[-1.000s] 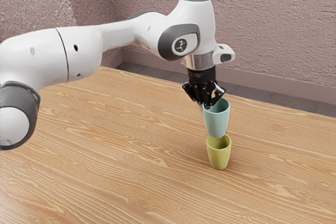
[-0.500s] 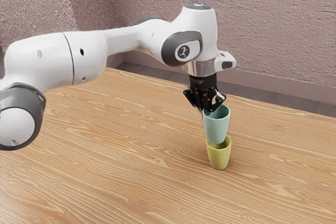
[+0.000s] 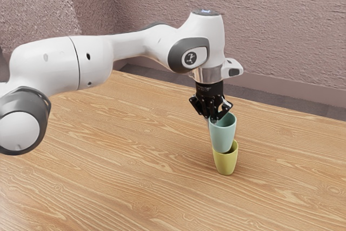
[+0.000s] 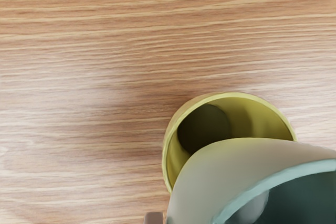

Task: Place the left cup onto the right cup

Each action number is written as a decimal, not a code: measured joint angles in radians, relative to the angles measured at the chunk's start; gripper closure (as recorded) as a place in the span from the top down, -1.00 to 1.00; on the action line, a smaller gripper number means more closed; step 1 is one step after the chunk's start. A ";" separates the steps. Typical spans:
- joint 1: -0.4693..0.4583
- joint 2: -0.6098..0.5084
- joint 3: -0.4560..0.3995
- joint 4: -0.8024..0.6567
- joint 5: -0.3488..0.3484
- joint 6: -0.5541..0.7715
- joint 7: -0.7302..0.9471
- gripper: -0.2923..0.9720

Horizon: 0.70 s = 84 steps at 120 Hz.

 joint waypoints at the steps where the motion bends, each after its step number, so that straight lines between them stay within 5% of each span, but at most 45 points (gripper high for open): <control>1: 0.000 0.000 0.000 0.000 0.000 0.000 0.000 -0.70; 84: 0.000 0.014 0.000 -0.003 0.043 0.005 -0.005 -0.70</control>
